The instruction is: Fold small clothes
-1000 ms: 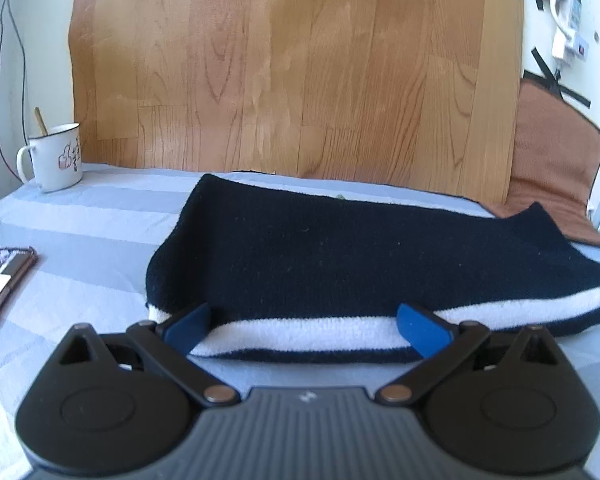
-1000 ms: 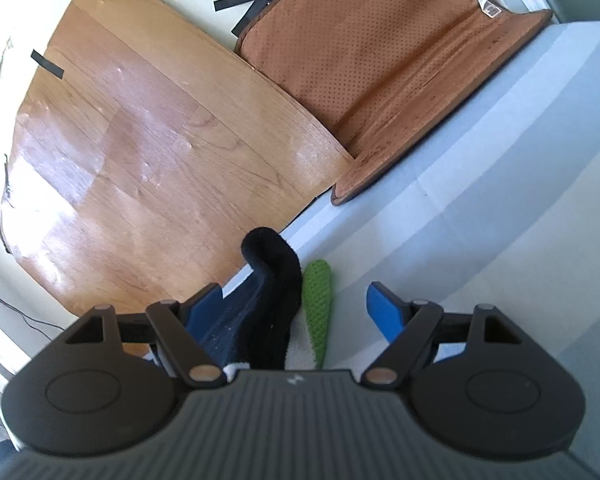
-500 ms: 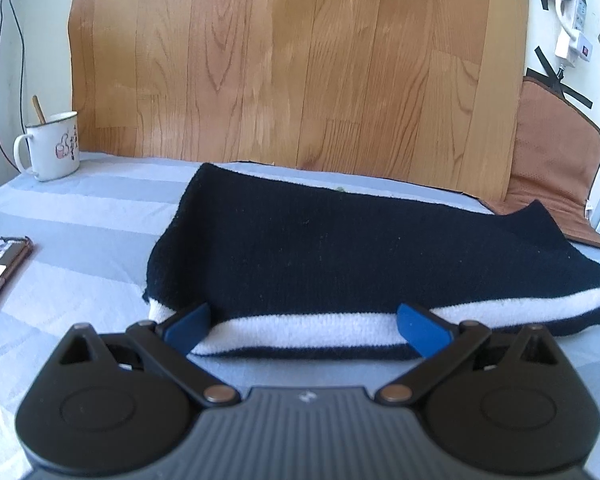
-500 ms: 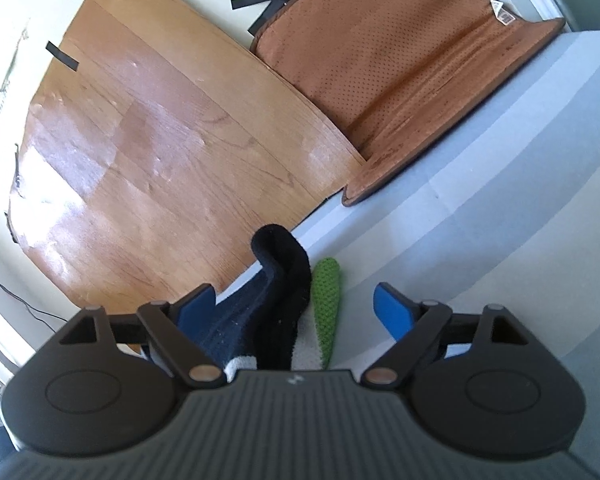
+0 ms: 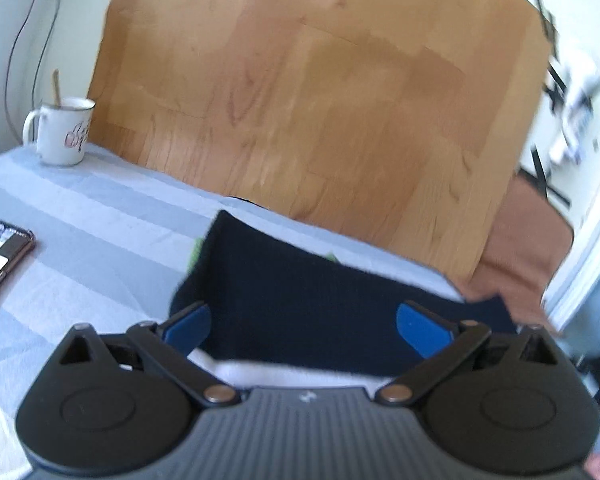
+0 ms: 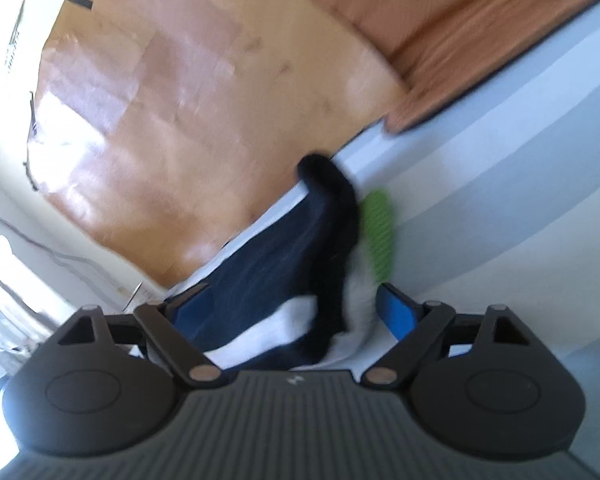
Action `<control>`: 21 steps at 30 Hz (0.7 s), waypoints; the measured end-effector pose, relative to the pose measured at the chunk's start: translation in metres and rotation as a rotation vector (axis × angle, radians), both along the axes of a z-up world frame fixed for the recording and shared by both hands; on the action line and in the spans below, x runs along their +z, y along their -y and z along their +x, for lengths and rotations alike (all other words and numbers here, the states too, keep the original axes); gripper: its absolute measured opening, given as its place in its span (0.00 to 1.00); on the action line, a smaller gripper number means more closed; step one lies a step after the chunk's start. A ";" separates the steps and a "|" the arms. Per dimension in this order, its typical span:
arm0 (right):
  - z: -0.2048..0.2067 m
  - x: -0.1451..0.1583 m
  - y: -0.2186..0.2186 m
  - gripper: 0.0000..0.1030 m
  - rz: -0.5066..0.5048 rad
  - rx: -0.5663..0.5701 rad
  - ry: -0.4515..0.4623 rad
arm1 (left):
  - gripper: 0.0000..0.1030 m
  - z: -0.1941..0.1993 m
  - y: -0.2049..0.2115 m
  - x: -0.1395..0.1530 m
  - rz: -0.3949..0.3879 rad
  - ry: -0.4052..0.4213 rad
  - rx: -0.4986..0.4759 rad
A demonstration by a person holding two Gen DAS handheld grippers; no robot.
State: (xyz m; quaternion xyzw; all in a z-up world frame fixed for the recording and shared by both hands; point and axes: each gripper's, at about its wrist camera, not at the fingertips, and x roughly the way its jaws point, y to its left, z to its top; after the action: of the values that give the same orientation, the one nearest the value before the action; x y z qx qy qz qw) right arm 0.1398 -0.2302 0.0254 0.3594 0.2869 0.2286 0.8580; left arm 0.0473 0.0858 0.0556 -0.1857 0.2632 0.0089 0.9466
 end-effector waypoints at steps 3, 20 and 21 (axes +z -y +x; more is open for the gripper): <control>0.013 0.005 -0.022 0.88 -0.061 -0.002 -0.017 | 0.99 0.027 -0.008 -0.003 -0.046 -0.054 -0.011; 0.017 0.118 -0.179 0.29 -0.349 0.204 0.234 | 0.94 0.025 -0.075 -0.007 -0.307 0.095 0.118; 0.023 0.117 -0.200 0.28 -0.363 0.251 0.230 | 0.94 0.020 -0.086 -0.007 -0.343 0.116 0.148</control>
State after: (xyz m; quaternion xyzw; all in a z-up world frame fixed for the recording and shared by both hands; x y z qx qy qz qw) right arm 0.1627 -0.0304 0.1427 0.1323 0.2664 0.3175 0.9004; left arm 0.0676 0.1723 0.0485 -0.3636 0.1916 0.0228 0.9114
